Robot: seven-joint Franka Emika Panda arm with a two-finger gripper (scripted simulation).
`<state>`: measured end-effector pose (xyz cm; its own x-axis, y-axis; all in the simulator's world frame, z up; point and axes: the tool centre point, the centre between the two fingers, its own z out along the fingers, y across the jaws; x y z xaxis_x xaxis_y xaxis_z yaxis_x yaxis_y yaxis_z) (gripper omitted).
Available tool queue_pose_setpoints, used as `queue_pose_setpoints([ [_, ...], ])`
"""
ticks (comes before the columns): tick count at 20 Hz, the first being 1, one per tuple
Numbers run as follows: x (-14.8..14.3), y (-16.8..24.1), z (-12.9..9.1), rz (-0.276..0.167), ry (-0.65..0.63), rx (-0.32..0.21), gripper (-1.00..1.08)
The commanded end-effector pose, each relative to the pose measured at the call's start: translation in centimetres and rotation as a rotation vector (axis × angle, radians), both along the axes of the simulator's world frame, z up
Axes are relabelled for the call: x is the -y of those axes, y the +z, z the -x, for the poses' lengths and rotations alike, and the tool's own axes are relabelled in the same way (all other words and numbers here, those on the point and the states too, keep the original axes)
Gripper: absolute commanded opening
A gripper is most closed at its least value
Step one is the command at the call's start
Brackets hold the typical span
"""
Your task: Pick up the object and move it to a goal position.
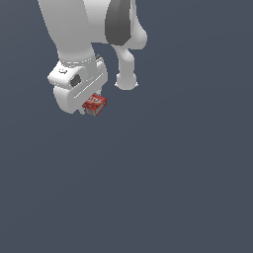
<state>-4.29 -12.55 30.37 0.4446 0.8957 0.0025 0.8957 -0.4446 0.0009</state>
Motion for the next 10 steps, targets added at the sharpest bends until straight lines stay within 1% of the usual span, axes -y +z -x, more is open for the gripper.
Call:
queue_pose_setpoints([
  [1,0.3,2.6,-0.2,-0.001,0.0,-0.001,-1.0],
  [10,1.5,11.1,-1.1,0.0,-0.001,-0.001,-1.0],
])
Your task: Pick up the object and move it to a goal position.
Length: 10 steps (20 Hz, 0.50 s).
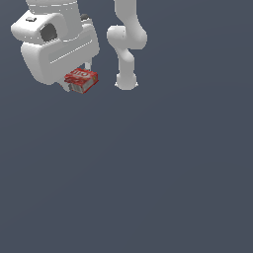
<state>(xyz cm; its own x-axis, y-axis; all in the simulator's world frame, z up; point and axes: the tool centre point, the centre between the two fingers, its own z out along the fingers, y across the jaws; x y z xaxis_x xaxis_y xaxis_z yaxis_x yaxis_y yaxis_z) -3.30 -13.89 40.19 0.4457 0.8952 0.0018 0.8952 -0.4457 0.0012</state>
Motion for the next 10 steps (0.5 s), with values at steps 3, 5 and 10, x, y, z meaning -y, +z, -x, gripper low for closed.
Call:
queue_pose_setpoints([
  [3,0.5,3.5,-0.4,0.0,-0.001,-0.001,-1.0],
  [5,0.7,4.7,-0.6,0.0,-0.001,-0.002,-1.0],
  [10,1.0,6.8,-0.9,0.001,-0.002,-0.002,-1.0],
])
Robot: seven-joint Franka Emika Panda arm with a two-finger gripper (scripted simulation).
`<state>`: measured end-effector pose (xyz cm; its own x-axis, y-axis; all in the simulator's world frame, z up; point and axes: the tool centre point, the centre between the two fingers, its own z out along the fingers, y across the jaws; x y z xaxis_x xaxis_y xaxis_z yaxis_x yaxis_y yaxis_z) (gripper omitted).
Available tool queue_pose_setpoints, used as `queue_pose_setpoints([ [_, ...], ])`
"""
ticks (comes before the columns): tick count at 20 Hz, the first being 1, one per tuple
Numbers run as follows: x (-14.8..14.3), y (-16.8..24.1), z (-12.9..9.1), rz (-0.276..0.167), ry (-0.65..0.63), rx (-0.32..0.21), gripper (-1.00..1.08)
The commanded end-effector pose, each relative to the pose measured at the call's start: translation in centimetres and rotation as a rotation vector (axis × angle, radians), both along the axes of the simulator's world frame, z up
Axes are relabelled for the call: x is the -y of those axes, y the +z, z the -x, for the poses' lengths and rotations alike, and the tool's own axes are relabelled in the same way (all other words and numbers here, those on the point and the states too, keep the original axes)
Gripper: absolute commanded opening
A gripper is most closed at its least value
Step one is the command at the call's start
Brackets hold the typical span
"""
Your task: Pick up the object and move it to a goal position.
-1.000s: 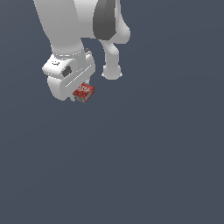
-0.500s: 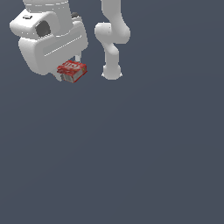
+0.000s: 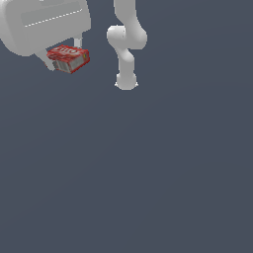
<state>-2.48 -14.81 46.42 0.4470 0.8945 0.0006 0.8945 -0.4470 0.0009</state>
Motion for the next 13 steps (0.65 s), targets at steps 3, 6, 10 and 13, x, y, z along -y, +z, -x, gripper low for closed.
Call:
queue_pose_setpoints([
  [3,0.2,1.5,-0.2,0.0,0.0,-0.001,-1.0],
  [6,0.3,2.0,-0.4,0.0,0.0,-0.001,-1.0],
  [10,0.4,2.3,-0.5,0.0,0.0,-0.001,-1.0],
  [13,0.4,2.3,-0.5,0.0,0.0,-0.001,-1.0],
])
